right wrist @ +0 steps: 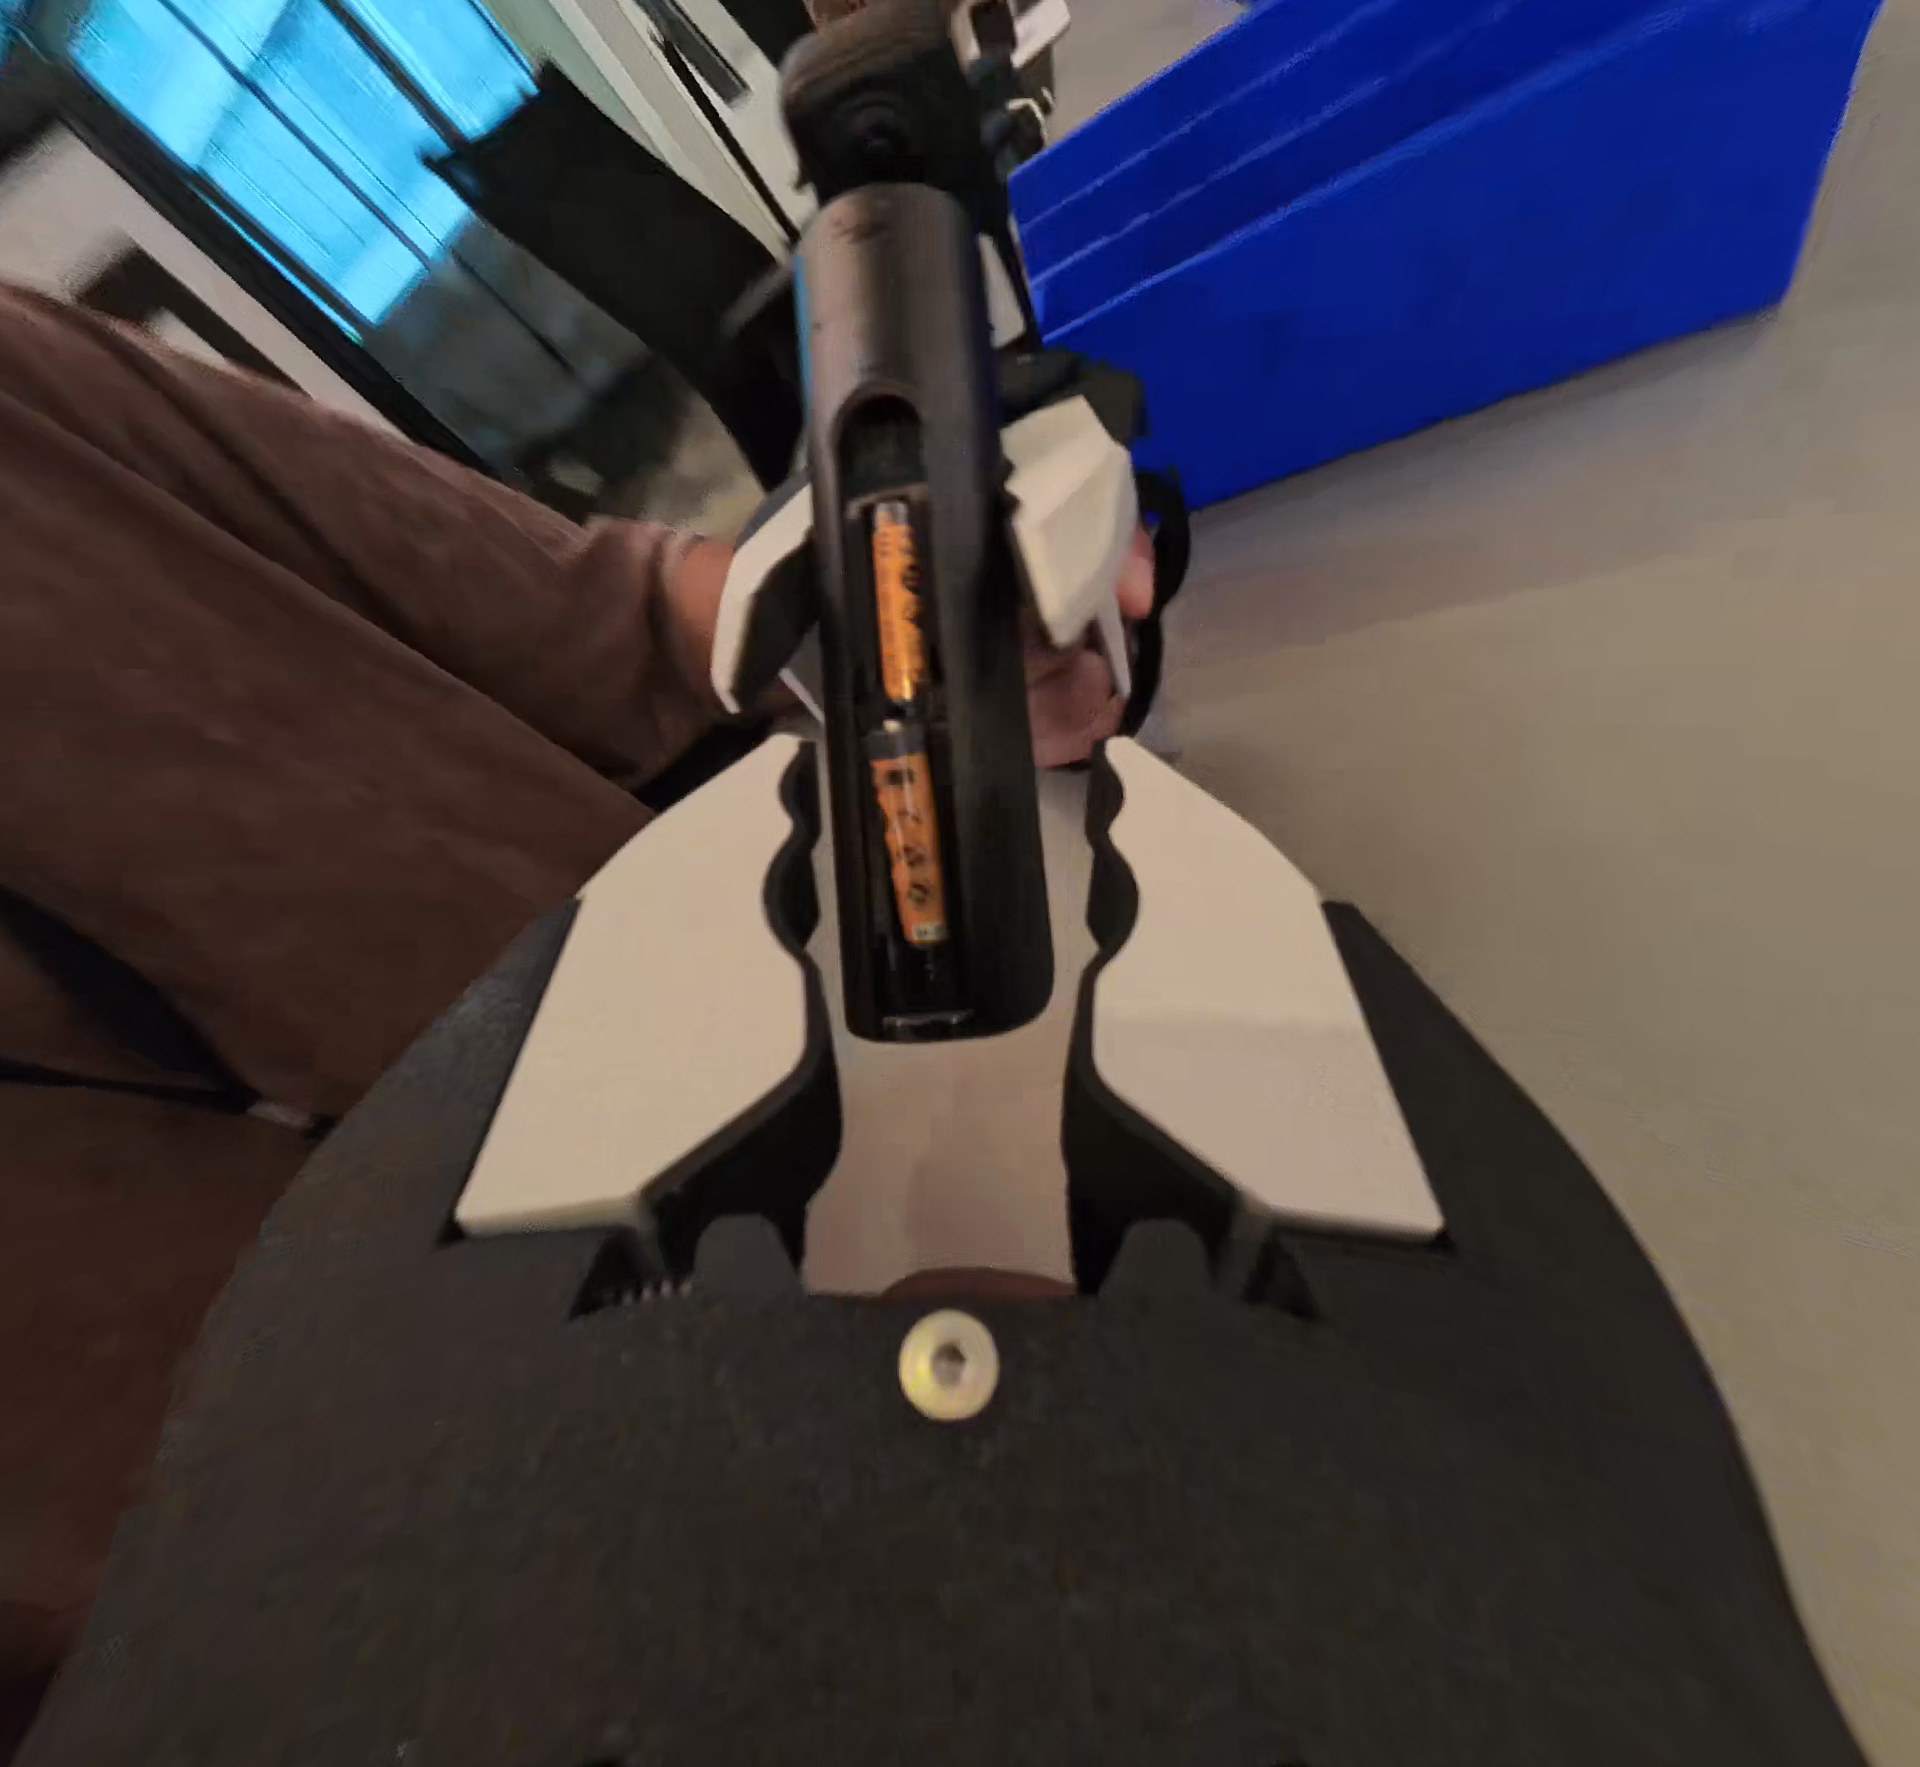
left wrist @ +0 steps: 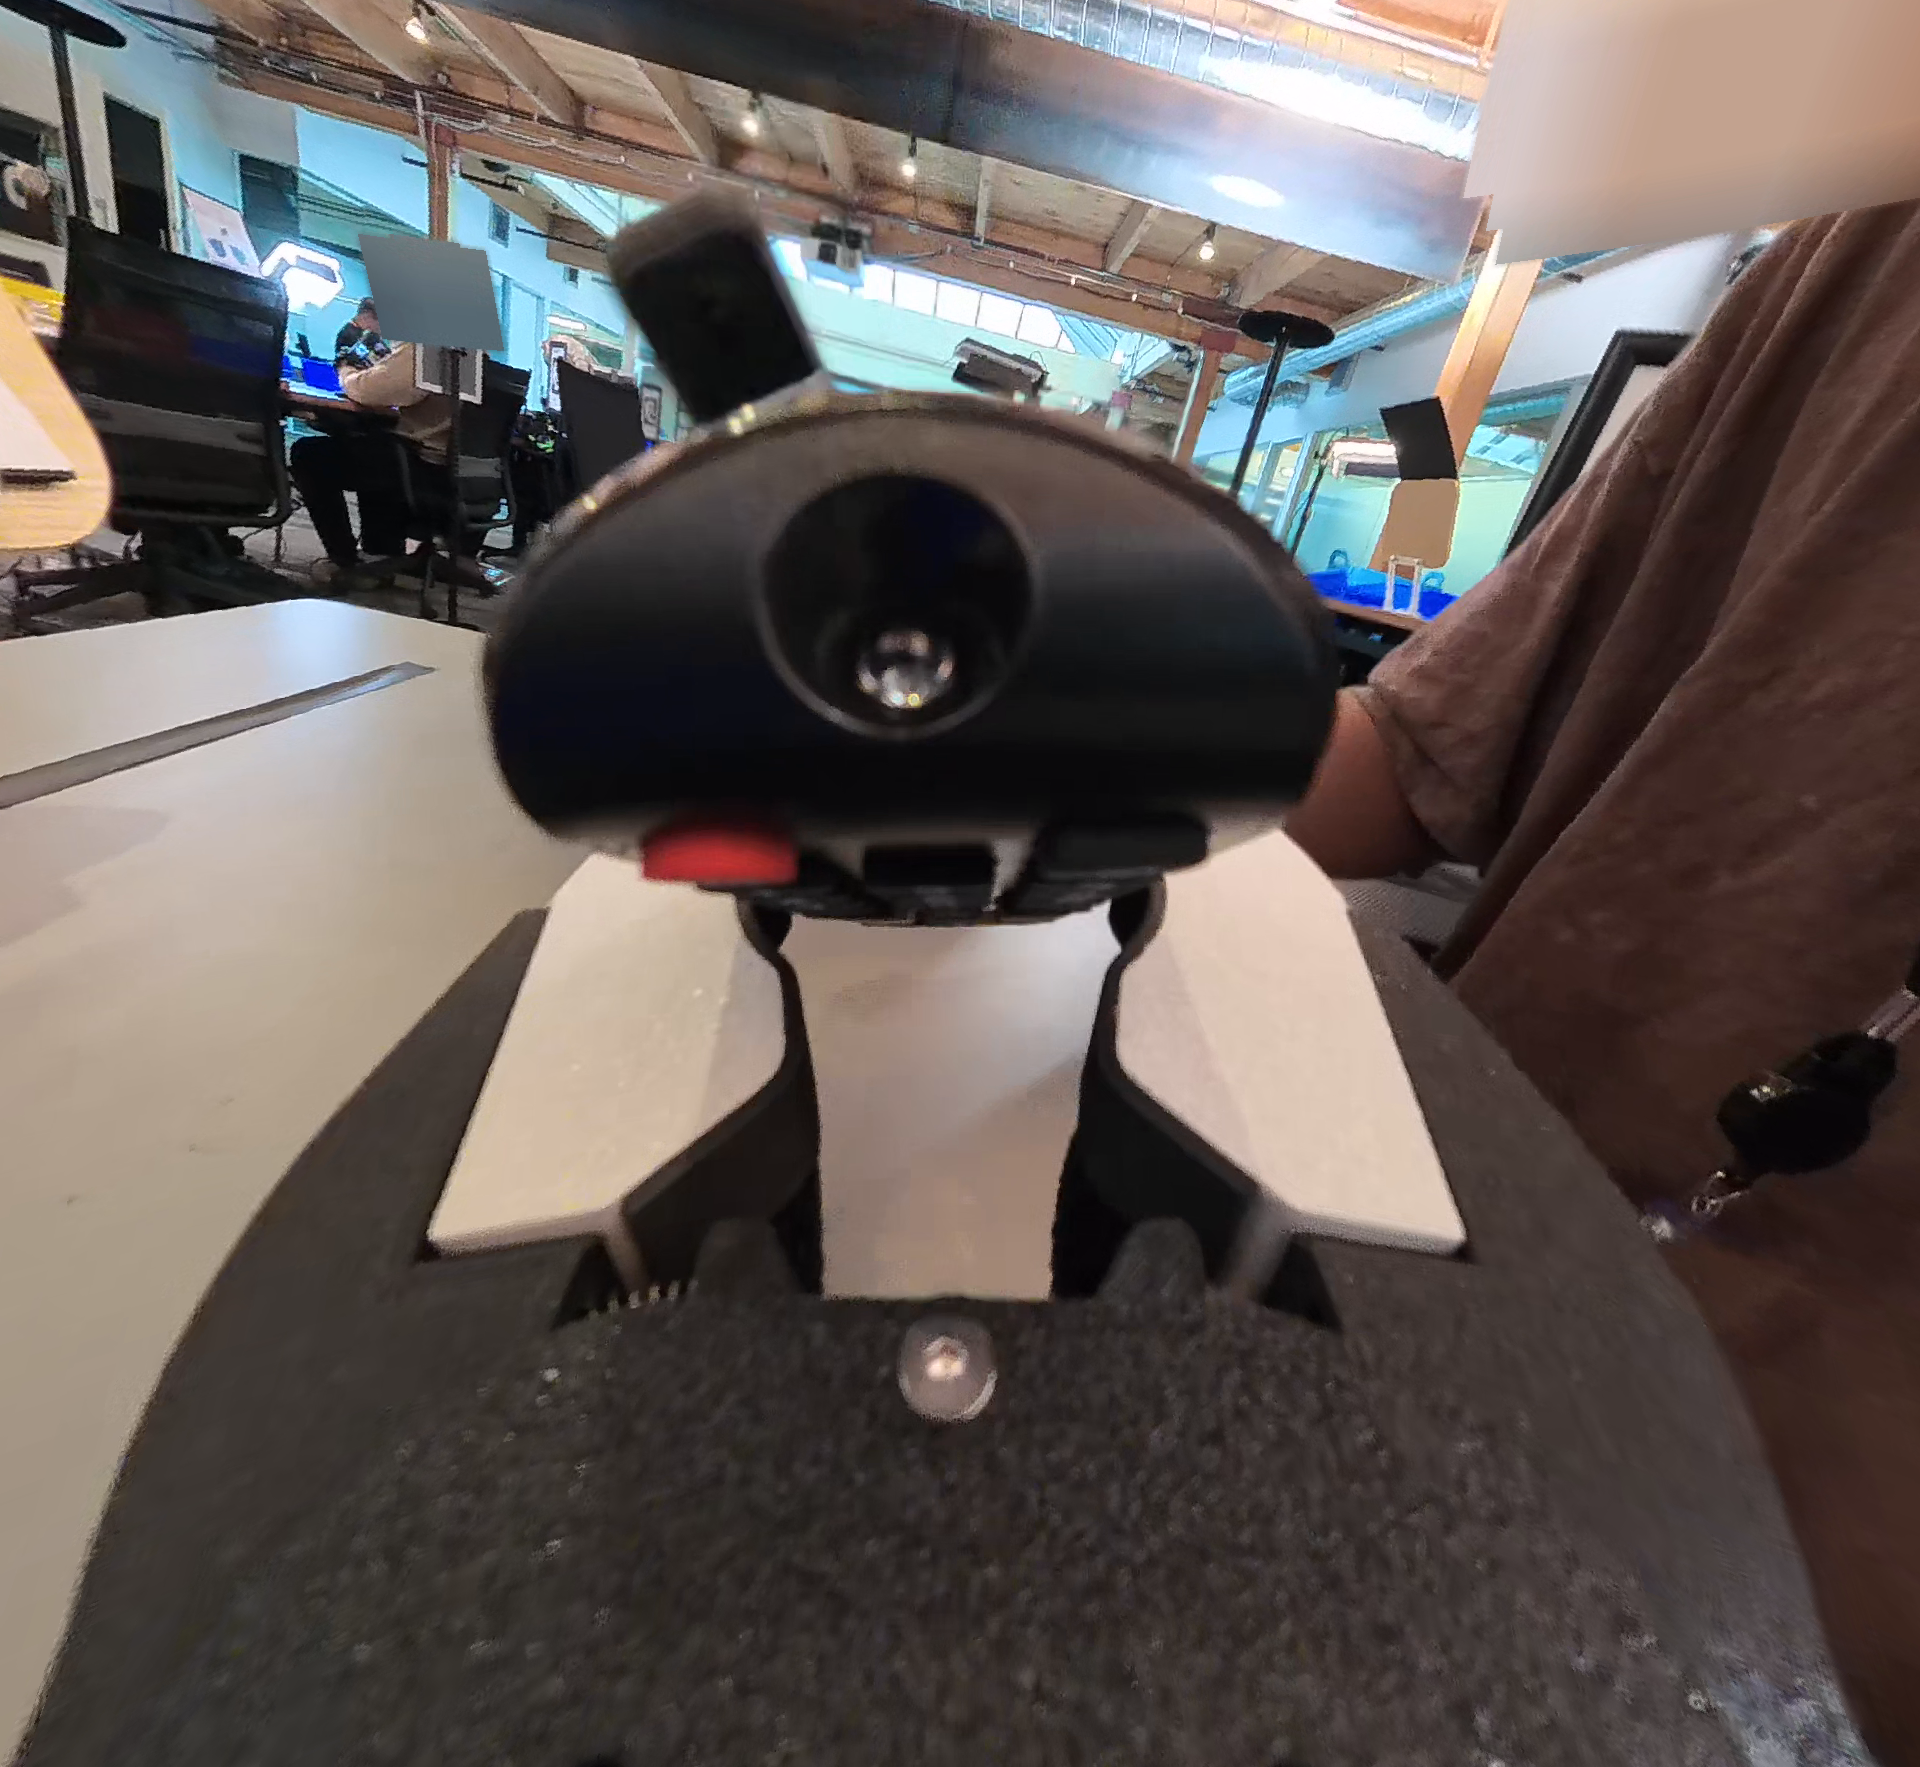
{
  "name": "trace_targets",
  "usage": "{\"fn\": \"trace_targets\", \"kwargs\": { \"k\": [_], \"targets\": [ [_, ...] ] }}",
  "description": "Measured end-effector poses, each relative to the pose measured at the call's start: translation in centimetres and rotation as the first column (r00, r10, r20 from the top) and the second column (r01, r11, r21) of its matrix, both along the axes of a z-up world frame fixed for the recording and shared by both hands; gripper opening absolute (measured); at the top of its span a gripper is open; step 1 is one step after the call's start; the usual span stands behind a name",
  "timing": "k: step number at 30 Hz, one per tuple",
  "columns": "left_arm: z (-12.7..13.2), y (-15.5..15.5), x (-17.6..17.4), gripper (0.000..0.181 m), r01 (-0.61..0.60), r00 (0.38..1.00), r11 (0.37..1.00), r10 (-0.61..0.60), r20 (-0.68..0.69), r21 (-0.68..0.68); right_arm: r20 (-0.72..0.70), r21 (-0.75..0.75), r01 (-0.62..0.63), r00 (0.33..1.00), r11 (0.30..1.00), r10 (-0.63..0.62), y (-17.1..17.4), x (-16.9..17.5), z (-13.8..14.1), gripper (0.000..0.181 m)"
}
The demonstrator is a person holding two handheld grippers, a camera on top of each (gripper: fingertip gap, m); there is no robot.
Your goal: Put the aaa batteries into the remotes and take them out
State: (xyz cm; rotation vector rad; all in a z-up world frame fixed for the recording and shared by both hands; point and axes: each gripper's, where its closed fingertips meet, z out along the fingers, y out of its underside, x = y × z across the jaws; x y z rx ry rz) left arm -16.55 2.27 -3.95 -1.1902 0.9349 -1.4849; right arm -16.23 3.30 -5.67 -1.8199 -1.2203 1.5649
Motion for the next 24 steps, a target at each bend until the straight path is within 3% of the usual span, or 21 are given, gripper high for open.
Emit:
{"fn": "trace_targets", "kwargs": {
  "k": [4, 5, 10, 18, 24],
  "targets": [
    [-0.3, -0.6, 0.3, 0.06, 0.002, 0.999, 0.998, 0.001, -0.043, 0.056, -0.055, -0.359, -0.004, 0.998, 0.933, -0.017, -0.1, 0.5, -1.6, 0.052],
    [-0.4, -0.6, 0.4, 0.06, -0.001, 0.998, 0.998, 0.005, -0.055, 0.066, -0.038, -0.424, -0.006, 0.999, 0.906, -0.011, -0.6, 0.3, -2.1, 0.059],
    [-0.7, -0.5, 0.5, 0.06, -0.014, 0.997, 0.997, 0.02, -0.073, 0.08, -0.085, -0.557, 0.002, 0.995, 0.831, -0.059, -1.5, -0.2, -1.5, 0.062],
    [-0.5, 0.2, 0.3, 0.06, -0.087, 0.994, 0.991, 0.093, -0.057, 0.102, 0.041, -0.631, 0.236, 0.961, 0.739, -0.272, 0.4, 0.8, -3.8, 0.074],
    [-0.6, 1.3, 0.3, 0.06, -0.236, 0.962, 0.95, 0.257, -0.086, 0.206, 0.045, -0.477, 0.515, 0.824, 0.712, -0.565, 1.8, 0.7, -3.4, 0.082]
  ]
}}
